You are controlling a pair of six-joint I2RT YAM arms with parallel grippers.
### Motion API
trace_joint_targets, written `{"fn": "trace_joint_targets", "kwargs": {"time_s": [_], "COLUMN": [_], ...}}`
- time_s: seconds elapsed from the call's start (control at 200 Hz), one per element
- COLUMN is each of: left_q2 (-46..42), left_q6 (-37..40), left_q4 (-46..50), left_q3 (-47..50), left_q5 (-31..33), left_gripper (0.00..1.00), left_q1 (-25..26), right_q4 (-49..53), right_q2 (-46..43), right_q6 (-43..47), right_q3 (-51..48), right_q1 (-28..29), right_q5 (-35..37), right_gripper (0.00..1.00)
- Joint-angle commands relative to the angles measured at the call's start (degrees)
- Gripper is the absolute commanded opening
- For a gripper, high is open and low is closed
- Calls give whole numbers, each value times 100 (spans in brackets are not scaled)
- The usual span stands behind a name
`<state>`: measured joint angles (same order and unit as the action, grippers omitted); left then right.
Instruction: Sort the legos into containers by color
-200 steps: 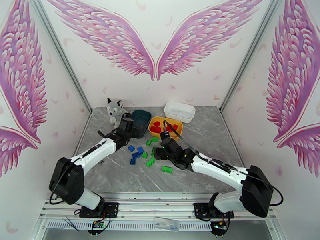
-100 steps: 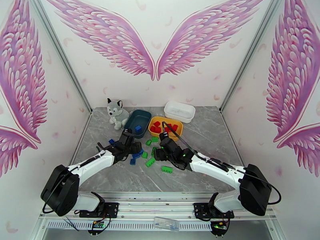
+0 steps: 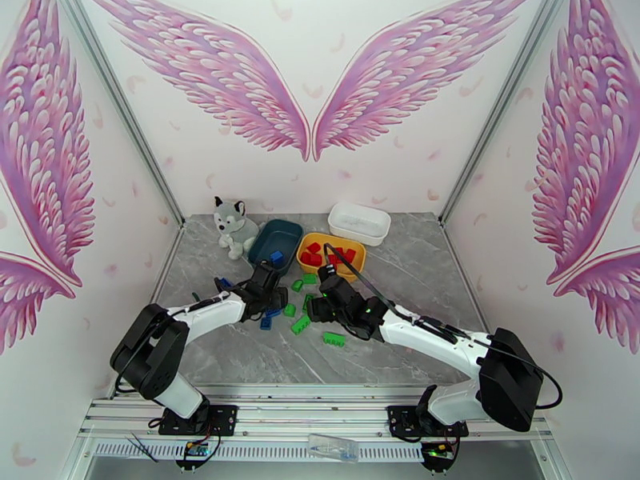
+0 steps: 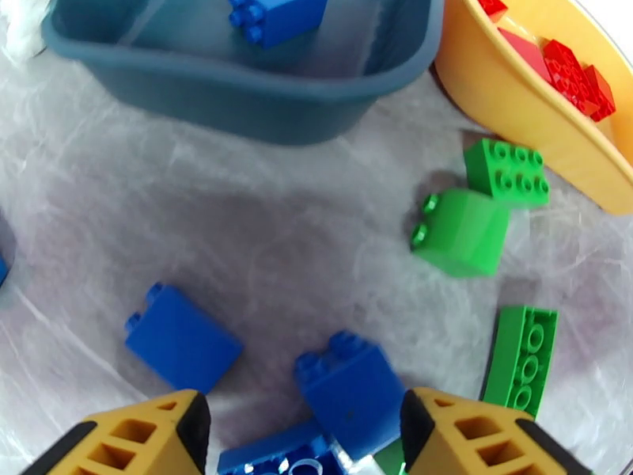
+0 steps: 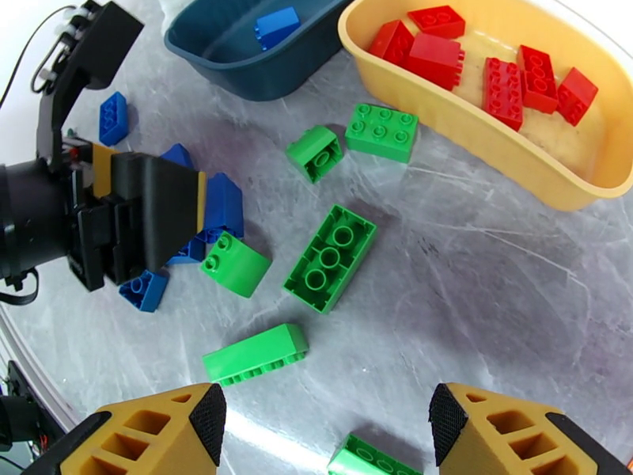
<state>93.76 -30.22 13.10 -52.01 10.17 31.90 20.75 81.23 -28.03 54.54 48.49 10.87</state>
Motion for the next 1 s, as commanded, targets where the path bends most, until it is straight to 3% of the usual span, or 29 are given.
{"fn": "trace_joint_targets", "kwargs": {"time_s": [0.0, 0.49, 0.995], "left_q2": [183, 806, 771], "left_q6": [75, 83, 138], "left_q4": [-64, 34, 174], "left_q3": [-316, -691, -535], "left_q5": [147, 175, 264], "left_gripper": [67, 61, 53], "left_q1": [27, 140, 326], "right_q4": [51, 42, 25], "right_q2": [-75, -167, -177], "right_q6": [23, 10, 9], "right_q3": [116, 84, 74], "right_q1": [-41, -39, -33], "right_q5": [-68, -81, -90], "right_gripper": [74, 74, 74]}}
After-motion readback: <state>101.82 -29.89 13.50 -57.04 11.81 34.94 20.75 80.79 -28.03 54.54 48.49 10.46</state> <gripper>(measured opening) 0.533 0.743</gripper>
